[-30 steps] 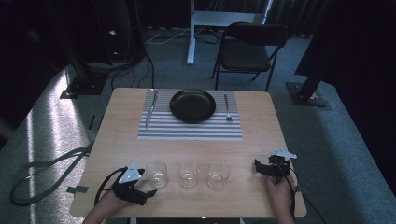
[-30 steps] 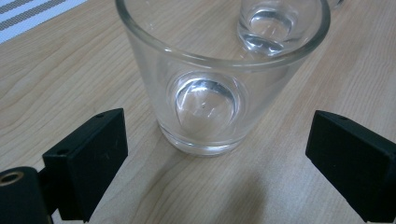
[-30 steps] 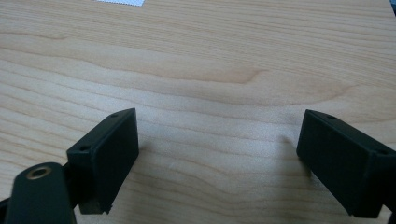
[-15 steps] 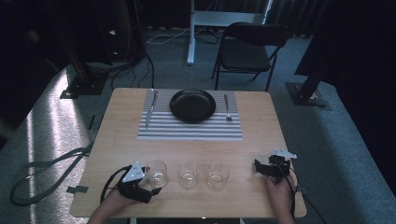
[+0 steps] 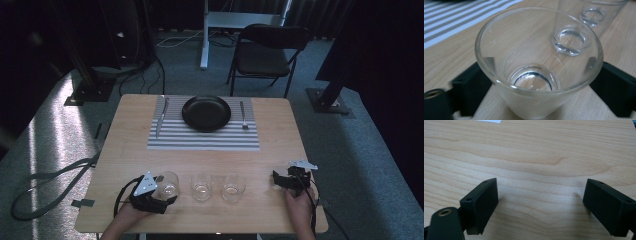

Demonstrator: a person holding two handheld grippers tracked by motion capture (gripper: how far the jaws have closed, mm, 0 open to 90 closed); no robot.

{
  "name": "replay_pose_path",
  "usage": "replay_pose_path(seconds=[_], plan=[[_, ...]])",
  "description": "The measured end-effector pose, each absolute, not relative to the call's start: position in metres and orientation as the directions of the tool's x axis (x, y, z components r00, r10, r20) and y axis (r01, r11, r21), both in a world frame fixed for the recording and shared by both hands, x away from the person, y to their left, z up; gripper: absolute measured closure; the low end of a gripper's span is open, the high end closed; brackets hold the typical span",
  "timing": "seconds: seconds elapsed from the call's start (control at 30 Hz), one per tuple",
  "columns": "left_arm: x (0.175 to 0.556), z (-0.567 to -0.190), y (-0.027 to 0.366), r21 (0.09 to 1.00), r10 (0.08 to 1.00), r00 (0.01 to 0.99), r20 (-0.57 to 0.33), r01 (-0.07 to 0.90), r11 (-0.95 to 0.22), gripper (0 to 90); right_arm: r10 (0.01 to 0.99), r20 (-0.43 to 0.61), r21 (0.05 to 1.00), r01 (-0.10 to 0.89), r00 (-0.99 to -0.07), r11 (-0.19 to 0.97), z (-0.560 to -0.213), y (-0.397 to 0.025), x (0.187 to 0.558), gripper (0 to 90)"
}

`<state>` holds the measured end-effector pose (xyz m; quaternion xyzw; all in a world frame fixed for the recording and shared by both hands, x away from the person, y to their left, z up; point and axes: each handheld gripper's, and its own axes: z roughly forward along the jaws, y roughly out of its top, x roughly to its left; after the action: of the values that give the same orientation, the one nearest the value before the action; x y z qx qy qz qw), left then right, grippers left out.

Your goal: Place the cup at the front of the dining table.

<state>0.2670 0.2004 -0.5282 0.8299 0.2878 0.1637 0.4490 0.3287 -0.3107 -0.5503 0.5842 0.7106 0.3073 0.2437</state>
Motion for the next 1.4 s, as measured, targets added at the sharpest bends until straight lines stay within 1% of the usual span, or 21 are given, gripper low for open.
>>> replay_pose_path(seconds=[0.07,0.1,0.3,0.47,0.5,0.53,0.97,1.4], plan=[[0.267,-0.528,0.200,0.839,0.625,0.781,0.013,0.331,-0.431,12.6,0.980,0.013,0.721,0.681,-0.198,0.128,-0.550,-0.311,0.329,12.2],[0.266,-0.528,0.200,0.853,0.631,0.775,0.026,0.313,-0.419,13.7,0.980,0.013,0.721,0.680,-0.199,0.129,-0.550,-0.311,0.329,12.2],[0.267,-0.529,0.200,0.874,0.644,0.765,-0.005,0.316,-0.369,14.9,0.980,0.013,0.721,0.680,-0.199,0.129,-0.550,-0.311,0.329,12.2],[0.267,-0.531,0.199,0.878,0.652,0.758,-0.007,0.317,-0.359,15.8,0.980,0.013,0.721,0.680,-0.199,0.129,-0.550,-0.311,0.329,12.2],[0.267,-0.531,0.199,0.881,0.662,0.749,-0.034,0.334,-0.334,16.3,0.980,0.013,0.721,0.680,-0.199,0.129,-0.550,-0.311,0.329,12.2],[0.267,-0.531,0.199,0.885,0.672,0.739,-0.040,0.338,-0.320,18.7,0.980,0.013,0.721,0.680,-0.199,0.129,-0.550,-0.311,0.329,12.2],[0.262,-0.531,0.191,0.883,0.716,0.698,-0.011,0.343,-0.321,19.5,0.980,0.013,0.721,0.680,-0.199,0.128,-0.550,-0.311,0.329,12.2],[0.262,-0.526,0.186,0.869,0.707,0.707,0.001,0.349,-0.350,19.8,0.980,0.013,0.721,0.680,-0.199,0.129,-0.550,-0.311,0.329,12.2]])
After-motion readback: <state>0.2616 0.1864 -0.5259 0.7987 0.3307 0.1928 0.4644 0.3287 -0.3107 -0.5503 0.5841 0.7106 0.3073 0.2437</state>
